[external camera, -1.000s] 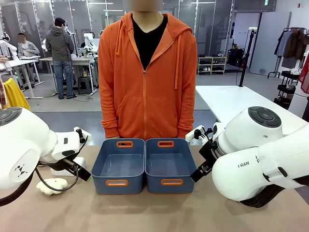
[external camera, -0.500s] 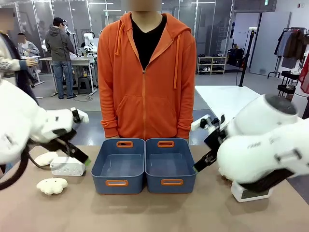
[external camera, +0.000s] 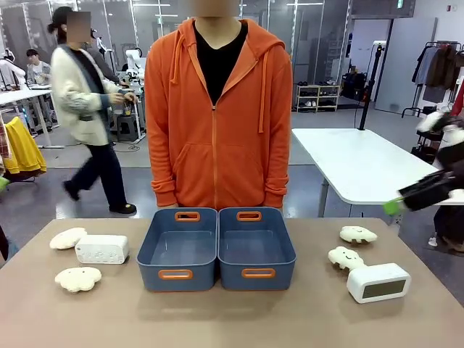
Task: Sort the digital clocks into the basket.
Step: Pick up the Digital clock from the table and place it into the empty Plastic storage basket.
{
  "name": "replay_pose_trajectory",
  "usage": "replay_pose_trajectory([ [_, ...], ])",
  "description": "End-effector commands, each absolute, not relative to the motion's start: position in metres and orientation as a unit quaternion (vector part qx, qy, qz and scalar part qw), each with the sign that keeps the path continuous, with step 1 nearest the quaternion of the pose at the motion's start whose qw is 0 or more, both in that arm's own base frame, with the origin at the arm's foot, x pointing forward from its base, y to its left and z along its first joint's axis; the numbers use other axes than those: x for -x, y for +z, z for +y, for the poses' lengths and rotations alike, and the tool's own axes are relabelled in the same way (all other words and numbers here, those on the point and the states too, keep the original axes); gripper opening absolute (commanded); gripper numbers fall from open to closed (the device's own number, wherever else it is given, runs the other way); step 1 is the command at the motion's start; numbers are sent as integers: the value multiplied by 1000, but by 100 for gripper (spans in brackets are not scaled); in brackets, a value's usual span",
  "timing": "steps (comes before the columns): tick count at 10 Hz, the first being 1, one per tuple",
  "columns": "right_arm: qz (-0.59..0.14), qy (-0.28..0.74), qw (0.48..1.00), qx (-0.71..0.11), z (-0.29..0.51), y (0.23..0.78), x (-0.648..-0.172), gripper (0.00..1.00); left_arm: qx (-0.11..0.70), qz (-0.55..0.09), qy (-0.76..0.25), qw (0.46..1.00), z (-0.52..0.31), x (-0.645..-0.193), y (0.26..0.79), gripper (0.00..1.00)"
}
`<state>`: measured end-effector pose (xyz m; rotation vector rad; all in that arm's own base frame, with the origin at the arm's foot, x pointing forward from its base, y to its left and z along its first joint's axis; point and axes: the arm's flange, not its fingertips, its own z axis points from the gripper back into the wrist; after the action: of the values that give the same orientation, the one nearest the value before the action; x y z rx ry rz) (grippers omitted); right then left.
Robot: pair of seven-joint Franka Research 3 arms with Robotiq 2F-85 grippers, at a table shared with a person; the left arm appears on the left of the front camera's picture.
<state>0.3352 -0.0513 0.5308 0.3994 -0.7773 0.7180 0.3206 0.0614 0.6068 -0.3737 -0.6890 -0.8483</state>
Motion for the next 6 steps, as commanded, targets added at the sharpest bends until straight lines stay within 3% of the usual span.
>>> replay_pose_trajectory([
  [1,-402,330,831,-200,-69,531,-312,100,198,-344,-379,836,74,-322,599,100],
  [3,-407,324,831,-198,-62,523,-312,100,193,-344,-353,848,70,-335,584,100],
  [6,-397,326,837,-190,-81,544,-317,100,188,-340,-375,841,86,-315,604,100],
])
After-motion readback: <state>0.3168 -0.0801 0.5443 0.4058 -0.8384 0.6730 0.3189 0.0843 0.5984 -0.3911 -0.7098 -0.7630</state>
